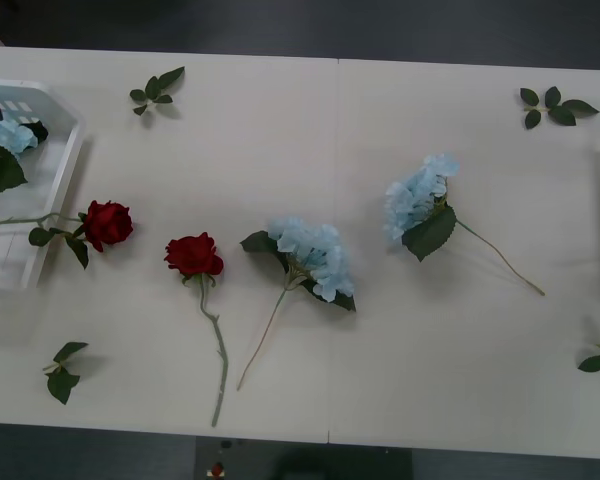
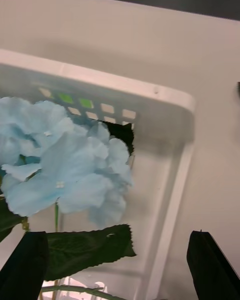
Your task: Put the red flowers into the right box and the blue flowers into the left box
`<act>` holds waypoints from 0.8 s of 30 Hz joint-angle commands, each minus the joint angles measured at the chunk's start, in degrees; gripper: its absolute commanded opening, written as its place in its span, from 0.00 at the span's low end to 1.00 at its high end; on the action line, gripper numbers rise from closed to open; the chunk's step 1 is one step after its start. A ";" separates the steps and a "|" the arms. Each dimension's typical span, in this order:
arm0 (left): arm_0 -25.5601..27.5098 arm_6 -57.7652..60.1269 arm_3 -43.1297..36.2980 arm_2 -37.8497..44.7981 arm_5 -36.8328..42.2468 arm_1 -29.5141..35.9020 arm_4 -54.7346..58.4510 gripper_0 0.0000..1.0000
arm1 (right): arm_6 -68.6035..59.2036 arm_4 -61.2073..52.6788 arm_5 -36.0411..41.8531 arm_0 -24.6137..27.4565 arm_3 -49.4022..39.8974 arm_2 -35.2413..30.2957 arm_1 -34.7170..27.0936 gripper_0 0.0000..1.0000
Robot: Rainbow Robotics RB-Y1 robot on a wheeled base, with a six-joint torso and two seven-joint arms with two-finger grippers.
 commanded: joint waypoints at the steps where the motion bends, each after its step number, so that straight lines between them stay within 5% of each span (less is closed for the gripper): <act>1: -0.59 -3.24 -5.50 1.04 -0.36 3.33 0.26 0.82 | 2.12 -3.36 3.62 3.13 -10.18 0.58 -2.03 0.91; 12: 2.66 -13.26 -18.42 1.04 0.34 3.24 -1.58 0.90 | 11.09 -13.29 13.11 17.72 -39.45 0.75 2.54 0.91; 24: 6.09 -38.05 -25.89 1.04 1.04 2.71 -3.25 0.90 | 26.21 -14.61 19.17 18.51 -48.94 2.07 13.09 0.91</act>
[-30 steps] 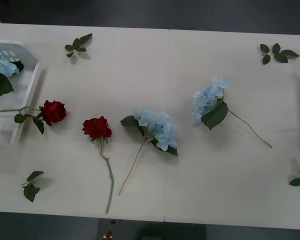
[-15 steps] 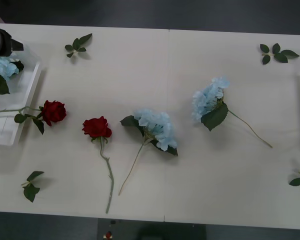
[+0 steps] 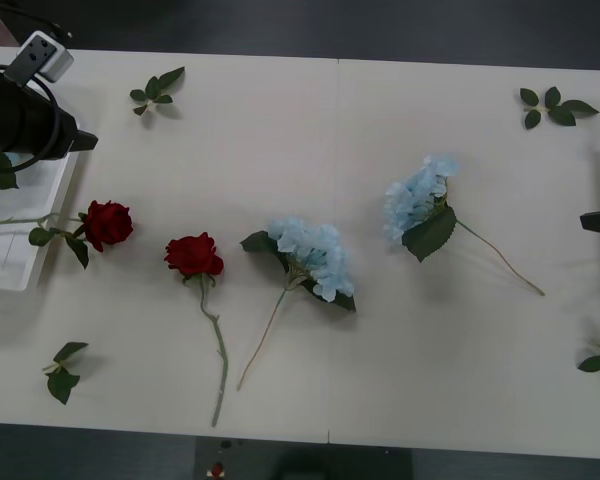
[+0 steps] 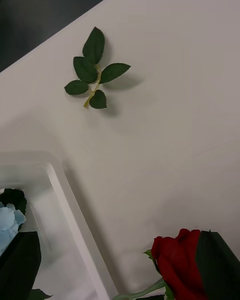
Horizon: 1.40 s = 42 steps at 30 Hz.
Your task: Put the red flowers into the right box and the blue flowers into the left box
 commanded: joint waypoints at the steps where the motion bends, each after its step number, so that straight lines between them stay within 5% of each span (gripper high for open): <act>1: -0.53 -13.43 -1.13 0.32 0.86 2.59 -1.26 0.90 | 5.70 -0.05 -0.35 -1.17 -1.74 0.95 1.87 0.91; 13: -0.44 -39.54 0.45 0.32 5.78 0.22 -1.88 0.90 | 9.12 2.68 -6.16 -2.57 -1.48 12.20 2.83 0.91; 20: -0.53 -48.94 3.53 0.32 11.49 0.13 -1.70 0.92 | 10.71 3.38 -9.14 -6.71 5.81 18.79 2.92 0.91; 42: -0.53 -49.73 11.00 -6.27 12.02 -4.62 -1.97 0.88 | 13.17 4.79 -13.89 -13.21 21.19 25.82 5.73 0.91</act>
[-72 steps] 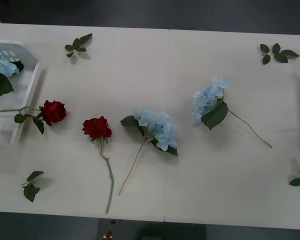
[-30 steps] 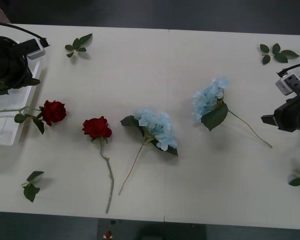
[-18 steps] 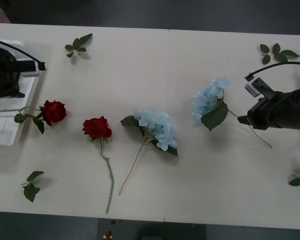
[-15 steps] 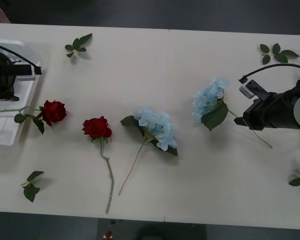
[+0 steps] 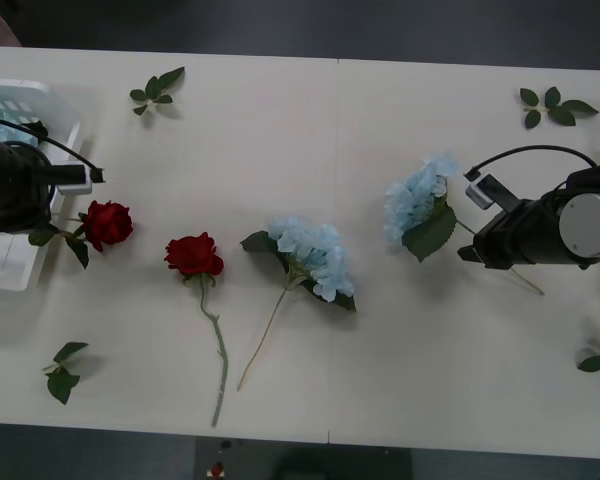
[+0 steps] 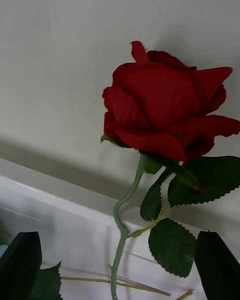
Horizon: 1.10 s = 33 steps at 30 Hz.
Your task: Put the red flowers into the right box and the blue flowers into the left box
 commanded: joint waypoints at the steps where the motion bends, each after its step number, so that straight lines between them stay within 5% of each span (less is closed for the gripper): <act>1: -0.76 -1.38 0.60 -1.92 -1.83 0.26 -0.37 0.88 | 2.32 0.38 -0.95 -2.86 1.43 1.79 0.08 0.91; 4: -0.76 -1.29 1.48 -4.47 -4.64 0.26 -0.28 0.88 | 2.32 0.38 -0.95 -3.74 2.66 2.49 0.34 0.86; 7: -0.76 -1.11 2.89 -6.23 -7.19 -0.27 -0.28 0.88 | 2.14 0.73 -0.95 -4.26 3.10 3.28 0.43 0.50; 8: -0.76 -1.03 3.50 -6.32 -7.46 -0.62 -0.37 0.88 | 2.06 0.73 -0.95 -4.35 3.19 3.46 0.52 0.26; 9: -0.76 -1.11 3.94 -6.32 -7.54 -0.97 -0.37 0.87 | 2.06 0.73 -0.95 -4.44 3.19 3.55 0.61 0.13; 11: -0.84 -1.11 4.82 -6.32 -7.54 -1.85 -0.46 0.87 | 1.97 0.73 -0.95 -4.44 3.19 3.55 0.61 0.00; 33: -2.51 0.47 12.73 -6.32 -10.80 -8.97 -3.27 0.84 | 1.44 -6.13 1.43 -4.70 0.47 -2.25 -0.10 0.00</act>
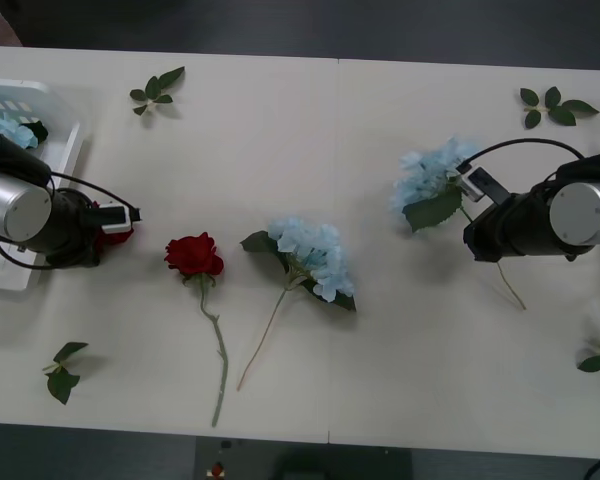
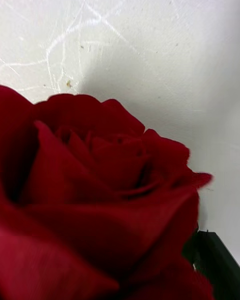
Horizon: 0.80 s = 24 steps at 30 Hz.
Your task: Put the red flowers into the right box and the blue flowers into the left box
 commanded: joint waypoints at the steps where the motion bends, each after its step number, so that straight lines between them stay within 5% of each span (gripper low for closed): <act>1: -2.16 0.46 0.01 1.04 -0.85 0.56 -0.80 0.79 | 1.34 -4.02 3.14 -1.25 -4.33 -4.47 -0.10 0.00; 2: -2.16 0.46 -0.08 1.04 -0.76 0.56 -0.89 0.73 | 1.26 -4.64 3.93 -1.25 -4.86 -5.17 -0.10 0.00; 4: -2.16 0.55 -0.25 1.04 -0.85 0.65 -0.89 0.29 | 0.73 -6.57 7.27 -1.25 -7.50 -8.16 -0.10 0.00; 6: -2.24 0.72 -0.25 1.04 -0.85 0.65 -0.89 0.01 | 0.11 -8.50 10.35 -1.17 -9.61 -10.45 -0.10 0.00; 15: -3.04 0.99 -0.52 1.04 -2.60 0.91 -0.36 0.00 | -4.37 -19.93 19.13 -1.25 -14.26 -18.71 -0.01 0.00; 24: -4.18 2.48 -3.24 1.04 -7.79 4.86 8.95 0.00 | -7.45 -22.57 20.10 -1.17 -15.49 -20.56 -0.10 0.00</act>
